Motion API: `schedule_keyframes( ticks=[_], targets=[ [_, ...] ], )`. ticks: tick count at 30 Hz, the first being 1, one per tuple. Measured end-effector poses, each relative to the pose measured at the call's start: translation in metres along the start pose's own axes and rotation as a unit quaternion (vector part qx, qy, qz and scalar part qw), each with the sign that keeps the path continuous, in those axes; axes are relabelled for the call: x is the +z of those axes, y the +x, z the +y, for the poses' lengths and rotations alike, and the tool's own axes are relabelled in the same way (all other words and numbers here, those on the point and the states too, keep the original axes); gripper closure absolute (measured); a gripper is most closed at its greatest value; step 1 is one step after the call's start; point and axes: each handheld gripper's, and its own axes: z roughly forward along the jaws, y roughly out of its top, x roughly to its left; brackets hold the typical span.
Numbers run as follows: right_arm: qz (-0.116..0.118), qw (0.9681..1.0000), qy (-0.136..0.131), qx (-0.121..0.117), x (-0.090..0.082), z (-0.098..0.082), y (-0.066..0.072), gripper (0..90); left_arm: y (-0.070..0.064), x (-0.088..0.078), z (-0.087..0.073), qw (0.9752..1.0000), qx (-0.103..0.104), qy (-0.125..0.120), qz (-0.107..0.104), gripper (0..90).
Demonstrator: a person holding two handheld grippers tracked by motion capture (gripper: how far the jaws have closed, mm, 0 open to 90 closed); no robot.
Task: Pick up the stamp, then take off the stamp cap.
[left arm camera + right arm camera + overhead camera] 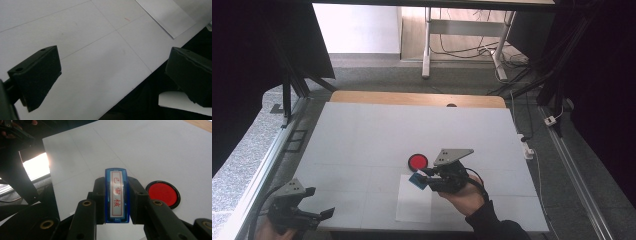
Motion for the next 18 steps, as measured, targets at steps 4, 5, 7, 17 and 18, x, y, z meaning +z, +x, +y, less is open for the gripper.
schedule_keyframes(
  ticks=[4, 5, 7, 17, 18],
  targets=[
    [0.003, 1.0000, -0.005, -0.005, -0.002, 0.001, 0.001, 71.4, -0.002, 0.000, 0.002, 0.9998, 0.011, -0.010, -0.015, 0.0],
    [0.001, 1.0000, -0.005, -0.006, -0.003, 0.002, 0.001, 71.4, -0.002, 0.001, 0.002, 0.9996, 0.013, -0.013, -0.020, 0.0],
    [0.002, 1.0000, -0.004, -0.006, -0.004, 0.002, 0.001, 71.4, -0.003, 0.002, 0.004, 0.9992, 0.022, -0.017, -0.030, 0.0],
    [0.010, 0.9999, -0.012, 0.000, -0.007, 0.003, 0.003, 71.4, -0.008, 0.012, 0.017, 0.9951, 0.056, -0.039, -0.072, 0.0],
    [0.011, 0.9999, -0.012, 0.001, -0.007, 0.003, 0.004, 71.4, -0.009, 0.015, 0.018, 0.9947, 0.060, -0.036, -0.076, 0.0]
  ],
)
